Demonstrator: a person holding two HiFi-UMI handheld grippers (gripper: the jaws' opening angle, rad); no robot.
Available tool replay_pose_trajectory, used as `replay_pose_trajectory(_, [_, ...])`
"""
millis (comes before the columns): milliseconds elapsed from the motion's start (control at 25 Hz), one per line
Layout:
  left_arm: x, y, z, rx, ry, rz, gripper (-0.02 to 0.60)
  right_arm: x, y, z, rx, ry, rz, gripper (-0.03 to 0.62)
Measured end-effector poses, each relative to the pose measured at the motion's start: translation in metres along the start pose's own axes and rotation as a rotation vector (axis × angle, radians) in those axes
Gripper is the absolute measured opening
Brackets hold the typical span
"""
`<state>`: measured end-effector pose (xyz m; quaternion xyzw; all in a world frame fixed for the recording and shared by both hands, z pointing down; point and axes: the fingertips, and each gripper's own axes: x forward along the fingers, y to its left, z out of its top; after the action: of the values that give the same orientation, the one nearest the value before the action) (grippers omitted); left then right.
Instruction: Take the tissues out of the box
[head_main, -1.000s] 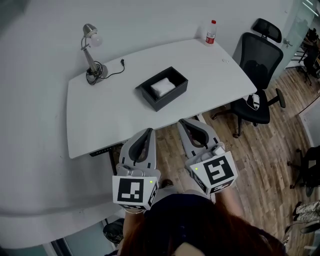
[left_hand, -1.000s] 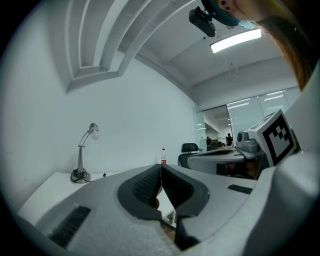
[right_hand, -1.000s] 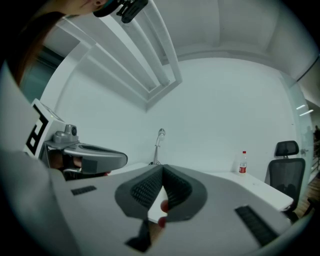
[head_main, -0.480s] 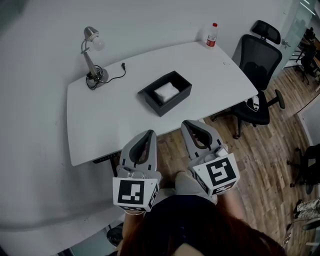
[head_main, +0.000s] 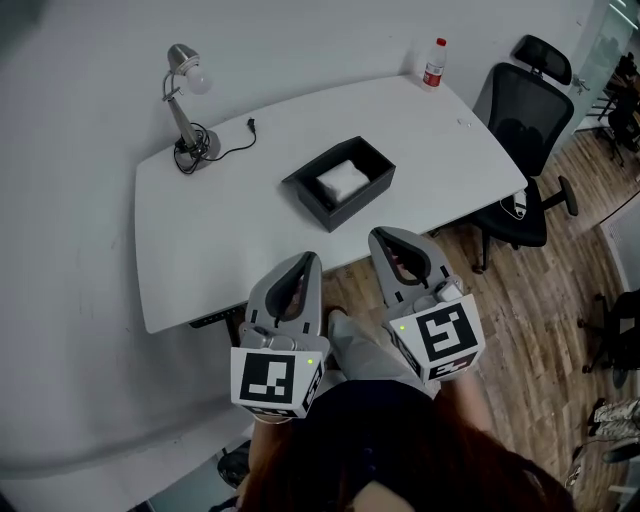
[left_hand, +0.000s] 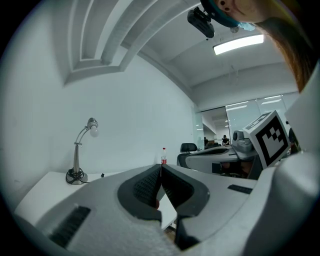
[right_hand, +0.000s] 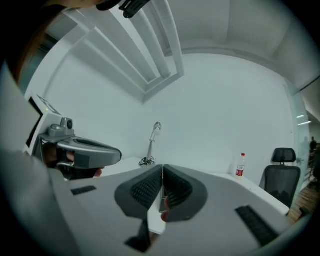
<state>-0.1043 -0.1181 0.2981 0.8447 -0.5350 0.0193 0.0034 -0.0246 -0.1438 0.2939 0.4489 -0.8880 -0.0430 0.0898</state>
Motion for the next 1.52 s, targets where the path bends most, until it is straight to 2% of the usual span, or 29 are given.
replay_pose_trajectory(560, [0.049, 0.042, 0.002, 0.018, 0.009, -0.003, 0.025, 0.06, -0.026, -0.008, -0.002, 0.032, -0.001, 0.029])
replay_pose_trajectory(1280, [0.108, 0.081, -0.006, -0.01, 0.036, -0.009, 0.025, 0.13, -0.048, -0.041, -0.025, 0.18, 0.052, 0.133])
replay_pose_trajectory(1520, [0.123, 0.09, -0.009, -0.025, 0.042, -0.005, 0.025, 0.15, -0.054, -0.057, -0.046, 0.255, 0.073, 0.199])
